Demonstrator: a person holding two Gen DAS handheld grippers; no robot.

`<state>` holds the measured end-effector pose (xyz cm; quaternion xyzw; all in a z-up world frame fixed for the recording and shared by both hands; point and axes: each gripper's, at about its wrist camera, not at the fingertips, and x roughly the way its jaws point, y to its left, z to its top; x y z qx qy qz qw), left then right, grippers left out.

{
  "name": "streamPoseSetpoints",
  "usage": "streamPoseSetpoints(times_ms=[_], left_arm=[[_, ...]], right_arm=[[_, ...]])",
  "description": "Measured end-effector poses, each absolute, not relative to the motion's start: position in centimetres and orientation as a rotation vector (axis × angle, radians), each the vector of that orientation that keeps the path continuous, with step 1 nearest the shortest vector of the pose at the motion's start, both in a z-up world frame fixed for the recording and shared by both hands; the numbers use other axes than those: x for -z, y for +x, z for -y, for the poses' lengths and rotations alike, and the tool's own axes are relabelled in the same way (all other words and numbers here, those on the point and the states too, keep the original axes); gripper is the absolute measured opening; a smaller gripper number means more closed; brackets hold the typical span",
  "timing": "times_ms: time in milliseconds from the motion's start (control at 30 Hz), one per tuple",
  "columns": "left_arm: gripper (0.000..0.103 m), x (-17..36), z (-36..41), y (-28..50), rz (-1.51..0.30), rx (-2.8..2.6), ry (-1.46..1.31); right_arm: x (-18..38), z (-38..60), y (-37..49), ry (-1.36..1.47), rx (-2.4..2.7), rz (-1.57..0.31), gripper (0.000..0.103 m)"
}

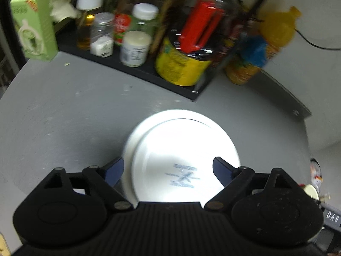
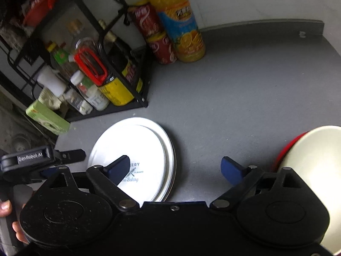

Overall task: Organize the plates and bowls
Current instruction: 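Open both grippers and release the 'BAKERY' plate, then move both grippers toward the red bowl holding the cream bowls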

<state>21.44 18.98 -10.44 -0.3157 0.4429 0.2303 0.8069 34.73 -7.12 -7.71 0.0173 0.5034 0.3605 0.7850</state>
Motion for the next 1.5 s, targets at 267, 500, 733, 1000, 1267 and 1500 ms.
streamPoseSetpoints(times_ms=[267,500,733,1000,1267,1500], left_arm=[[0.089,8.1,-15.5,22.7,-0.939,-0.376,-0.603],[0.089,7.1,-12.6,24.5,-0.943,-0.297,-0.545],[0.089,6.7,-9.2,26.0,-0.961,-0.221,-0.497],[0.089,6.9,-5.8,27.4,-1.002,-0.109,-0.471],[0.094,7.2,-3.2,28.6,-1.031,-0.038,-0.448],[0.096,7.9,-1.1,29.9,-1.052,0.001,-0.441]], right_arm=[[5.2,10.5,34.2,0.094,-0.741,-1.01,0.099],[3.6,13.3,33.6,0.079,-0.692,-0.938,0.103],[3.0,16.5,33.2,0.125,-0.637,-0.926,0.103],[3.1,20.1,32.6,0.156,-0.541,-0.916,0.103],[3.2,23.0,32.3,0.175,-0.471,-0.923,0.103],[4.0,25.4,33.0,0.197,-0.427,-0.937,0.103]])
